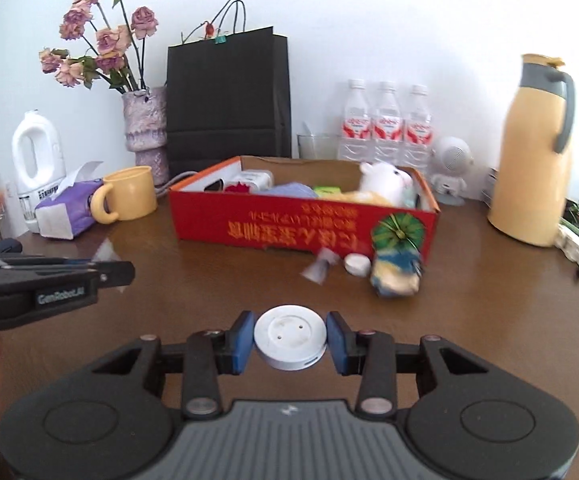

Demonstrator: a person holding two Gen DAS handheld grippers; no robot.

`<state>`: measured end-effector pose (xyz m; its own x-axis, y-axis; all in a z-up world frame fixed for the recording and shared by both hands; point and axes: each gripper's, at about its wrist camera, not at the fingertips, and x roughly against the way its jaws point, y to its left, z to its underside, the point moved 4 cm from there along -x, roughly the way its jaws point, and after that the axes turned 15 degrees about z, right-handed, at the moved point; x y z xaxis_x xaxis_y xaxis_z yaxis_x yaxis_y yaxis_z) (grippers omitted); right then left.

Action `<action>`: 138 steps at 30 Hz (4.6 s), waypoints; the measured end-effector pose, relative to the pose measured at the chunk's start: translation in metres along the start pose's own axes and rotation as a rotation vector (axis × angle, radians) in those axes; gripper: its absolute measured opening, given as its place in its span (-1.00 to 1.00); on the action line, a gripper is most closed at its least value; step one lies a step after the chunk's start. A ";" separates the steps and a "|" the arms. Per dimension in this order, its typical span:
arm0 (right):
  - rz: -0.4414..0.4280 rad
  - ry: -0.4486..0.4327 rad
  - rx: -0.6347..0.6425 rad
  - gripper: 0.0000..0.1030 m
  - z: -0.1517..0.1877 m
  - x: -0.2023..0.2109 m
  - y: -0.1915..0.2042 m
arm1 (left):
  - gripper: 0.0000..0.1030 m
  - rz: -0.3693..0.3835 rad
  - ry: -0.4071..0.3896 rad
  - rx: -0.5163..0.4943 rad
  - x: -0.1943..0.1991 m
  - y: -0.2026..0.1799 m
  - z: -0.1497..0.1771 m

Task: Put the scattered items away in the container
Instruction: 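Carry the packet and white disc over the box and release both inside, then withdraw both grippers from the box toward the remaining items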

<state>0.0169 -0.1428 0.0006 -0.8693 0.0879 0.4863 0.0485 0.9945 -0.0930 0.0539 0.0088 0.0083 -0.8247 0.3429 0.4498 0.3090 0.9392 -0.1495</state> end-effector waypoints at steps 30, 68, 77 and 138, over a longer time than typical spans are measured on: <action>0.024 -0.210 -0.006 -0.26 0.011 0.114 -0.002 | -0.80 -0.009 -0.136 -0.051 0.094 -0.042 0.014; 0.045 0.591 0.050 -0.26 -0.239 -0.391 -0.012 | -0.76 0.162 0.716 0.021 -0.280 0.113 -0.178; 0.078 0.676 0.002 -0.10 -0.220 -0.418 -0.007 | 0.41 0.111 0.740 0.020 -0.294 0.108 -0.193; 0.068 0.072 -0.147 0.93 0.021 0.029 -0.038 | 1.00 0.094 0.070 -0.083 0.034 -0.023 0.025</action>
<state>-0.0203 -0.1798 -0.0005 -0.8245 0.1540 0.5445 0.1821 0.9833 -0.0023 0.0073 -0.0007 0.0048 -0.7562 0.4245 0.4981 0.4238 0.8976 -0.1214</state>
